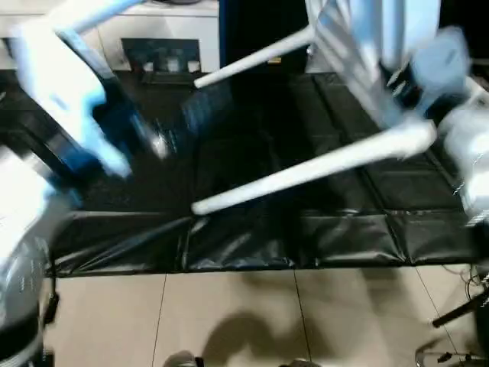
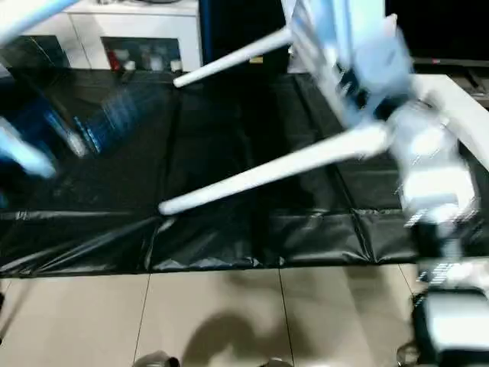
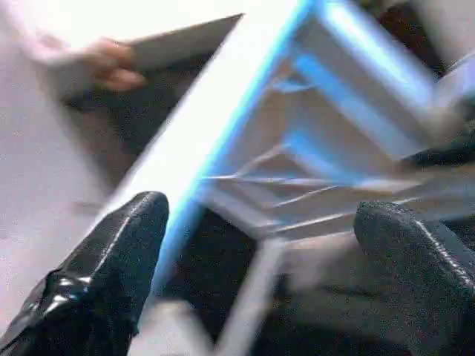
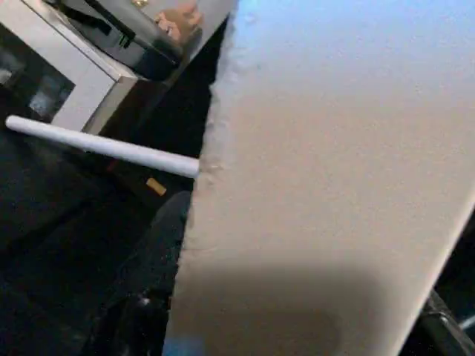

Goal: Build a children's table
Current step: Flip table

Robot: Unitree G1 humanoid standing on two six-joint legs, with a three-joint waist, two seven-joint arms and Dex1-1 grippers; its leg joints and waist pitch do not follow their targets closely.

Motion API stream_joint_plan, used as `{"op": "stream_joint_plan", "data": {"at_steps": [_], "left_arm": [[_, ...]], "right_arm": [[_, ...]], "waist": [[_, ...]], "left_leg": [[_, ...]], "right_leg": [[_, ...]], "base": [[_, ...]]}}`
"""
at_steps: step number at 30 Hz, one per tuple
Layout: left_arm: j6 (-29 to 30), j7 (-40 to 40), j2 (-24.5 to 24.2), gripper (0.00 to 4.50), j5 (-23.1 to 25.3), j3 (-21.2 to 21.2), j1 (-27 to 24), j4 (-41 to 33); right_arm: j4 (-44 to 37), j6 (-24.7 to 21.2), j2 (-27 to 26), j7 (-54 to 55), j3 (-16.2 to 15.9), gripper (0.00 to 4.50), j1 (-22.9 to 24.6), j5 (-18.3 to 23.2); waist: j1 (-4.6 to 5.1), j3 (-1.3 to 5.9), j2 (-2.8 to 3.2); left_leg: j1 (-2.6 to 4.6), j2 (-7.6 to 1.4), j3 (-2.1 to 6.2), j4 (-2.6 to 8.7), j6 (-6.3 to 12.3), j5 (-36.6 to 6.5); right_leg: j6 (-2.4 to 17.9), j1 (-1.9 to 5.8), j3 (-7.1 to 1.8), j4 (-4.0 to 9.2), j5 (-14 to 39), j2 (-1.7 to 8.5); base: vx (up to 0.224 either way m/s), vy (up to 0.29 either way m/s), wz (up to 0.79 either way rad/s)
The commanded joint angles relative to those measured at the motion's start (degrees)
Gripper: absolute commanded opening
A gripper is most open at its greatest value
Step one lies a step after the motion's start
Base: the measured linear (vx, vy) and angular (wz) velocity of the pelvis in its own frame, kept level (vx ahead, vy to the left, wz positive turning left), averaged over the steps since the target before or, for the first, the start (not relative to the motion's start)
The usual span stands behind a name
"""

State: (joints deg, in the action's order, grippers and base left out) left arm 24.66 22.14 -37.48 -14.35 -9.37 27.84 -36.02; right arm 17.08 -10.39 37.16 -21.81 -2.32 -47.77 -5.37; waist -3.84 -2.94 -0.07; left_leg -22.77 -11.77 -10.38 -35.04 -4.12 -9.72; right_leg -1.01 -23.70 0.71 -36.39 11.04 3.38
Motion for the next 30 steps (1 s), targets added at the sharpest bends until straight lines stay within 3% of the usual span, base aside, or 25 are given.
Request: {"op": "stream_joint_plan", "data": {"at_steps": [1,6,10,15,16,18,19,20,22,25,27,29,30], "left_arm": [[-0.4,-3.4,-3.1,4.50,8.4,2.7,-0.3,4.3],[0.7,-3.0,-5.4,4.50,12.4,6.3,-0.4,9.2],[-0.2,-2.6,-4.3,4.50,15.1,9.4,0.1,14.2],[-1.8,-3.4,-0.4,4.50,16.6,13.5,2.2,17.1],[-1.7,-3.5,-0.2,4.50,16.8,13.6,2.3,17.3],[-1.6,-3.8,0.3,4.50,17.2,13.8,2.6,17.7],[-1.5,-3.8,0.6,4.50,17.2,14.0,2.7,17.9],[-1.1,-4.1,1.9,4.50,17.2,14.3,3.1,18.2],[-0.4,-4.4,3.8,4.50,16.9,14.8,3.5,18.2],[1.2,-5.4,6.1,4.50,16.0,14.6,2.7,17.1],[2.7,-6.5,8.4,4.50,14.4,13.7,1.6,16.6],[3.1,-7.2,10.0,4.50,13.6,13.0,0.4,16.8],[3.0,-7.6,10.6,4.50,13.4,12.8,-0.2,17.3]], "right_arm": [[0.6,2.5,4.6,-3.2,-4.4,1.95,-2.1,-9.3],[2.9,2.5,6.0,-6.0,-6.1,1.95,-5.7,-9.5],[6.0,2.8,7.6,-9.0,-7.9,1.95,-10.2,-10.2],[13.6,5.0,10.0,-16.1,-11.7,1.95,-20.5,-13.5],[14.4,5.3,10.1,-16.5,-12.1,1.95,-21.4,-13.8],[16.2,6.2,10.4,-17.4,-13.0,1.95,-23.3,-14.5],[17.4,6.8,10.4,-18.0,-13.5,1.95,-24.6,-14.9],[21.7,9.2,10.4,-19.6,-15.4,1.95,-29.0,-16.6],[26.9,12.5,9.9,-21.2,-17.5,1.95,-33.8,-18.5],[30.8,14.7,8.5,-22.4,-19.2,1.95,-37.4,-20.0],[32.8,15.1,7.3,-24.8,-20.1,1.95,-39.4,-20.1],[34.2,15.6,6.1,-27.0,-21.1,1.95,-41.2,-20.4],[34.8,15.9,5.2,-27.6,-21.6,1.95,-42.0,-20.5]], "waist": [[0.10,3.67,-1.88],[-0.30,3.58,-1.33],[-0.58,3.31,-1.48],[-0.46,3.35,-1.57],[-0.23,3.32,-1.80],[-0.32,3.22,-1.70],[-0.05,3.26,-1.75],[0.20,3.32,-1.77],[0.40,3.25,-1.68],[0.64,3.13,-1.80],[1.41,3.34,-1.89],[1.34,3.46,-1.67],[1.53,3.43,-1.98]], "left_leg": [[1.11,-0.07,-0.42,2.75,-0.42,-7.9],[1.46,-0.32,-0.23,2.84,-2.05,-10.4],[1.78,-0.24,-0.26,2.67,-2.56,-15.1],[1.41,-0.36,0.03,2.63,-2.42,-16.2],[1.30,-0.41,0.03,2.58,-2.37,-16.5],[1.18,-0.37,0.09,2.57,-2.28,-16.9],[0.77,-0.32,0.24,2.64,-2.54,-16.2],[1.11,-0.44,0.21,2.46,-2.64,-17.1],[1.11,-0.45,0.22,2.23,-2.53,-18.5],[0.68,-0.40,0.36,2.31,-2.45,-19.2],[0.30,-0.50,0.44,2.27,-2.12,-17.0],[0.44,-0.55,0.36,2.09,-1.33,-15.7],[0.18,-0.51,0.29,2.10,-0.98,-15.1]], "right_leg": [[6.4,2.76,-1.23,3.85,10.1,1.87],[7.5,2.01,-1.16,3.81,12.9,1.97],[7.7,1.39,-1.20,4.21,17.5,2.06],[8.5,1.48,-1.05,4.01,17.9,2.26],[8.8,1.43,-1.02,3.98,18.1,2.26],[8.5,1.43,-1.04,4.03,18.8,2.37],[8.5,1.74,-0.94,3.82,18.1,2.35],[9.1,1.24,-0.91,3.80,17.8,2.23],[10.4,1.00,-0.89,3.72,17.8,2.22],[10.5,1.18,-0.84,3.55,17.3,2.16],[11.4,1.58,-0.84,3.06,12.6,2.14],[12.5,1.44,-0.86,2.93,9.8,2.01],[12.6,1.59,-0.82,2.96,8.9,1.84]], "base": [[0.000,0.000,0.00],[0.000,0.000,0.00],[0.000,0.000,0.00],[0.000,0.000,0.00],[0.000,0.000,0.00],[0.000,0.000,0.00],[0.000,0.000,0.00],[0.000,0.000,0.00],[0.000,0.000,0.00],[0.000,0.000,0.00],[0.000,0.000,0.00],[0.000,0.000,0.00],[0.000,0.000,0.00]]}}
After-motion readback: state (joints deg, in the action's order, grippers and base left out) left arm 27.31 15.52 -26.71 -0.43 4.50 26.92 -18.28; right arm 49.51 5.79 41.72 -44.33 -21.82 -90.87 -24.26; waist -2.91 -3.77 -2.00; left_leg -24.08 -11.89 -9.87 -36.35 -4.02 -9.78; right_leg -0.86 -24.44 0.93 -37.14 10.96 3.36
